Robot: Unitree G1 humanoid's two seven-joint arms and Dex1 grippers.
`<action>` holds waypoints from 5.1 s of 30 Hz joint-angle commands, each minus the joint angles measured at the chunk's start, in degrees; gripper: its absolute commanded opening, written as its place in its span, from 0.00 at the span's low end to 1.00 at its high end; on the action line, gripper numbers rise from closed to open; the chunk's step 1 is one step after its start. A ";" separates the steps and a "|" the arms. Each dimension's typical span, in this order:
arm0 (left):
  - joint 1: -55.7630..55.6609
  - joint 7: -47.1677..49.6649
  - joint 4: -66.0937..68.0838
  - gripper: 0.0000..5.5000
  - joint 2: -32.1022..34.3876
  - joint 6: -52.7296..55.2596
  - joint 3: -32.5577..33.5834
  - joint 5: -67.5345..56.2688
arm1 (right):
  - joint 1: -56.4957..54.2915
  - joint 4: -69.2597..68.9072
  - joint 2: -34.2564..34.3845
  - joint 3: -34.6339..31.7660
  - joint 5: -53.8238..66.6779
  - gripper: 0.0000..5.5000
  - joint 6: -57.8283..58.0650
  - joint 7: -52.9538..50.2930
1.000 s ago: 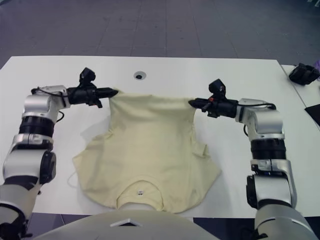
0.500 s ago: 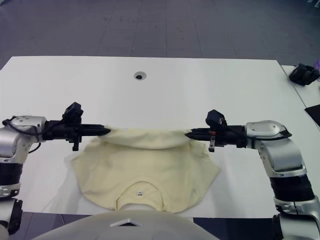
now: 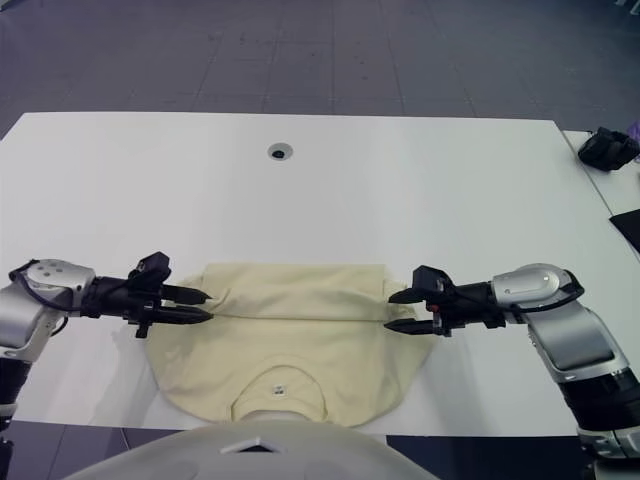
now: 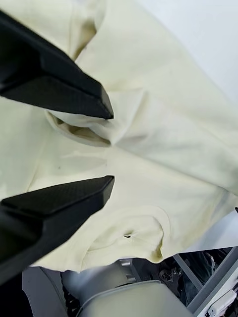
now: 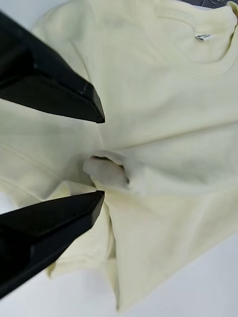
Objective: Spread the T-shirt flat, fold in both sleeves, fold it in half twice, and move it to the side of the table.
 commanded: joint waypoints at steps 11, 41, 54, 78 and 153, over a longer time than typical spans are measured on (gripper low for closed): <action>-11.11 12.32 5.15 0.80 -4.96 -3.45 -1.71 4.85 | -12.14 5.90 6.22 -1.72 -3.00 0.88 -2.24 -12.96; -12.72 6.70 8.63 0.98 -5.26 -14.67 -13.50 17.62 | -7.62 -0.28 6.05 7.43 -11.63 0.98 -9.63 -10.59; -10.85 5.53 -0.45 0.98 -0.30 -7.25 -4.77 8.77 | 0.79 -8.81 4.86 8.50 -12.54 0.98 -7.94 -11.87; -8.19 8.69 -3.18 0.98 -1.85 -4.93 -6.21 7.87 | -1.79 -12.08 3.23 2.47 11.03 0.98 32.40 -16.59; -5.23 9.72 -3.90 0.98 1.42 -9.66 -10.81 15.51 | 6.30 -23.32 -6.89 9.68 8.23 0.00 21.70 -16.24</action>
